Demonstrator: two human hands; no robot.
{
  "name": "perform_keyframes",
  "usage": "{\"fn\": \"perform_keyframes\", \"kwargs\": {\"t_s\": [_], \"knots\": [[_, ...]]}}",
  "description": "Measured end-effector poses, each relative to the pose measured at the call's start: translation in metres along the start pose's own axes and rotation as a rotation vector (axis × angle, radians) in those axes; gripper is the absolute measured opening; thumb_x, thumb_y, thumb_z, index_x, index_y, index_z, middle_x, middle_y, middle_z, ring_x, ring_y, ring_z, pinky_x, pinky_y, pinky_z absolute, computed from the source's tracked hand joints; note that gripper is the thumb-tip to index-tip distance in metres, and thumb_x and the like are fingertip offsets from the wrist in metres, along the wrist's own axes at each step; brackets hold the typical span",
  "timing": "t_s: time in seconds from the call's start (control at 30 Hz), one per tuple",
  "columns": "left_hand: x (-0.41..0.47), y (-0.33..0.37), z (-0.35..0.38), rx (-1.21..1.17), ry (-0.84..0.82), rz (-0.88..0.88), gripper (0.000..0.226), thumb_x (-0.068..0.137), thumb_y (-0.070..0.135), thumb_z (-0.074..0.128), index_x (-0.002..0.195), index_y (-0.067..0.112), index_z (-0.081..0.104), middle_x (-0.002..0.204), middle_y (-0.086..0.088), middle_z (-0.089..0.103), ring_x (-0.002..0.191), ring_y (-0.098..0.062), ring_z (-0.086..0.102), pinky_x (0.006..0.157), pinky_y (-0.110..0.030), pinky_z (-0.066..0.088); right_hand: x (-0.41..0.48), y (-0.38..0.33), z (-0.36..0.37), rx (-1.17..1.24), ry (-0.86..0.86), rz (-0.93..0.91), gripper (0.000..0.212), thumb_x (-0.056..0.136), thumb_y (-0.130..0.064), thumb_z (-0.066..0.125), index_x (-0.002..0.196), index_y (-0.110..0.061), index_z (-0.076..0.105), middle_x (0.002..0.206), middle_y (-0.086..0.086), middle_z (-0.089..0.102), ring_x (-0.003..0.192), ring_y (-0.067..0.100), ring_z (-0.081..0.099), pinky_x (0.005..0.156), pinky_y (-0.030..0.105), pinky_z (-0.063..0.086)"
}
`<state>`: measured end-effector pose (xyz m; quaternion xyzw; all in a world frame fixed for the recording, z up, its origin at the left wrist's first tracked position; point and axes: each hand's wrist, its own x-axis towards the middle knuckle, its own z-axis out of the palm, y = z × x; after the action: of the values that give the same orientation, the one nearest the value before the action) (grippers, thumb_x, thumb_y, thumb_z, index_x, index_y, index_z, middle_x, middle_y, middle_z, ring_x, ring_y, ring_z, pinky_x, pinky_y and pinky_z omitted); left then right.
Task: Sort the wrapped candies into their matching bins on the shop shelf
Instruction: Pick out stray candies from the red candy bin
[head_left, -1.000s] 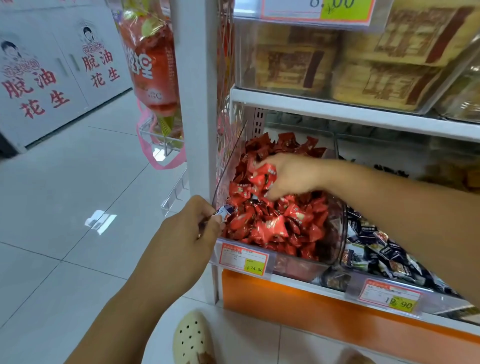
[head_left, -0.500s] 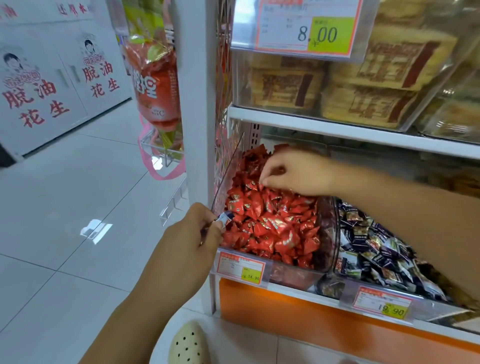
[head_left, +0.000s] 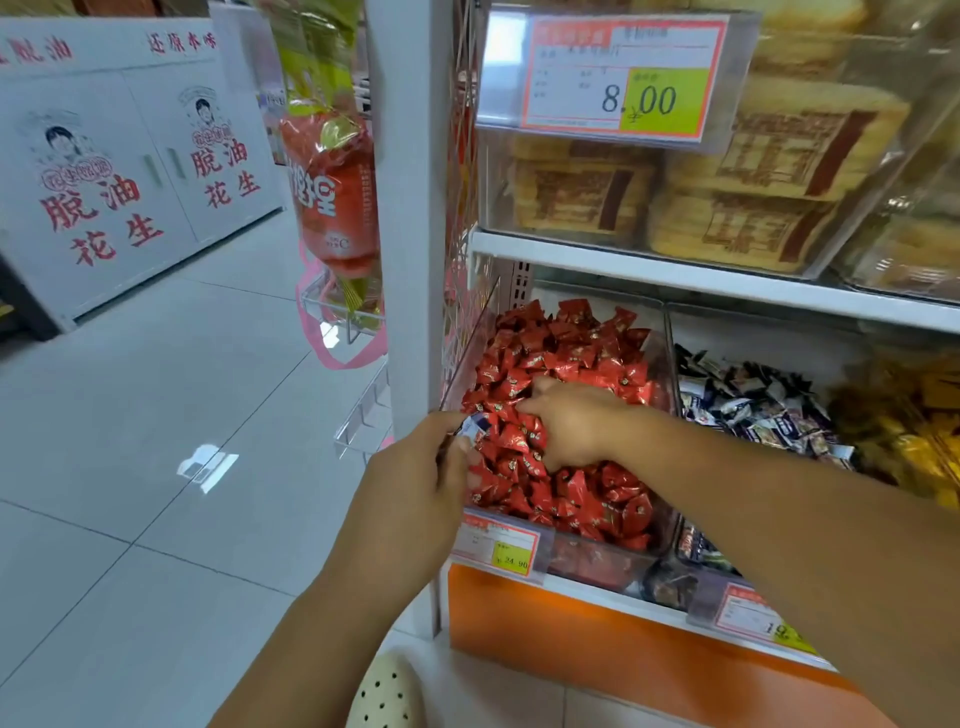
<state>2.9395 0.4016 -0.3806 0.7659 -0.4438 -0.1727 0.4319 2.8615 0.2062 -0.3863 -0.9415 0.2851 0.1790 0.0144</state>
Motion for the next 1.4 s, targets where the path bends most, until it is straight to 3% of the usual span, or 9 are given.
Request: {"fn": "perform_keyframes", "kwargs": {"t_s": [0.13, 0.27, 0.37, 0.5, 0.57, 0.7, 0.9, 1.03, 1.4], "knots": [[0.004, 0.004, 0.005, -0.123, 0.019, -0.051, 0.015, 0.099, 0.023, 0.044, 0.102, 0.032, 0.056, 0.076, 0.011, 0.070, 0.072, 0.006, 0.065, 0.069, -0.021, 0.054, -0.009, 0.012, -0.013, 0.231, 0.058, 0.040, 0.074, 0.076, -0.032, 0.076, 0.141, -0.014, 0.043, 0.141, 0.005, 0.042, 0.128, 0.024, 0.043, 0.099, 0.025, 0.037], [0.009, 0.010, 0.011, -0.207, 0.023, -0.080, 0.016, 0.096, 0.019, 0.048, 0.096, 0.035, 0.050, 0.076, 0.010, 0.071, 0.070, 0.001, 0.067, 0.069, -0.028, 0.057, -0.031, 0.030, -0.035, 0.664, 0.168, 0.114, 0.036, 0.072, -0.023, 0.081, 0.102, -0.018, 0.062, 0.102, -0.001, 0.066, 0.094, 0.017, 0.061, 0.082, 0.025, 0.047], [0.015, 0.013, 0.016, -0.253, 0.029, -0.093, 0.017, 0.094, 0.018, 0.048, 0.094, 0.036, 0.046, 0.079, 0.009, 0.071, 0.070, -0.011, 0.070, 0.069, -0.045, 0.058, -0.041, 0.039, -0.043, 0.881, 0.197, 0.103, 0.046, 0.072, -0.034, 0.081, 0.113, -0.025, 0.064, 0.105, -0.008, 0.068, 0.098, 0.013, 0.063, 0.091, 0.028, 0.047], [0.023, 0.017, 0.021, -0.255, 0.045, -0.073, 0.020, 0.095, 0.016, 0.047, 0.097, 0.036, 0.044, 0.081, 0.005, 0.070, 0.070, -0.015, 0.070, 0.065, -0.048, 0.058, -0.058, 0.043, -0.040, 0.565, 0.148, 0.016, 0.077, 0.071, -0.040, 0.080, 0.138, -0.035, 0.041, 0.133, -0.017, 0.046, 0.121, 0.009, 0.045, 0.101, 0.022, 0.035], [0.026, 0.017, 0.023, -0.250, 0.043, -0.073, 0.019, 0.096, 0.014, 0.046, 0.105, 0.031, 0.043, 0.082, 0.005, 0.069, 0.071, -0.010, 0.069, 0.066, -0.048, 0.058, -0.063, 0.047, -0.035, 0.429, 0.169, 0.059, 0.066, 0.078, -0.039, 0.076, 0.136, -0.034, 0.045, 0.144, -0.009, 0.039, 0.128, 0.014, 0.042, 0.105, 0.026, 0.034], [0.029, 0.013, 0.024, -0.226, 0.048, -0.074, 0.026, 0.097, 0.011, 0.043, 0.111, 0.032, 0.044, 0.082, 0.005, 0.067, 0.071, -0.007, 0.067, 0.067, -0.045, 0.058, -0.065, 0.040, -0.021, 0.343, 0.386, 0.061, 0.018, 0.094, -0.025, 0.058, 0.109, -0.028, 0.067, 0.122, -0.006, 0.059, 0.112, 0.012, 0.053, 0.097, 0.029, 0.042], [0.029, 0.014, 0.025, -0.163, 0.050, -0.058, 0.025, 0.097, 0.010, 0.042, 0.107, 0.032, 0.047, 0.083, 0.004, 0.066, 0.072, -0.023, 0.068, 0.064, -0.047, 0.056, -0.038, 0.009, -0.004, 0.099, 0.288, 0.117, 0.054, 0.084, -0.048, 0.062, 0.135, -0.041, 0.046, 0.129, 0.000, 0.044, 0.121, 0.021, 0.033, 0.099, 0.038, 0.032], [0.031, 0.015, 0.027, -0.174, 0.044, -0.069, 0.023, 0.097, 0.010, 0.042, 0.111, 0.028, 0.048, 0.085, 0.001, 0.066, 0.073, -0.025, 0.067, 0.064, -0.048, 0.055, -0.023, -0.001, 0.000, -0.002, 0.256, 0.208, 0.048, 0.086, -0.031, 0.064, 0.132, -0.035, 0.052, 0.132, 0.005, 0.044, 0.123, 0.026, 0.035, 0.098, 0.039, 0.033], [0.034, 0.027, 0.032, -0.210, -0.058, -0.104, 0.014, 0.097, 0.017, 0.041, 0.104, 0.024, 0.051, 0.085, -0.016, 0.063, 0.065, -0.022, 0.052, 0.055, -0.030, 0.040, -0.059, 0.016, -0.007, 0.548, 0.469, 0.142, 0.043, 0.077, -0.032, 0.077, 0.112, -0.011, 0.063, 0.108, 0.002, 0.048, 0.100, 0.020, 0.051, 0.074, 0.026, 0.035]]}}
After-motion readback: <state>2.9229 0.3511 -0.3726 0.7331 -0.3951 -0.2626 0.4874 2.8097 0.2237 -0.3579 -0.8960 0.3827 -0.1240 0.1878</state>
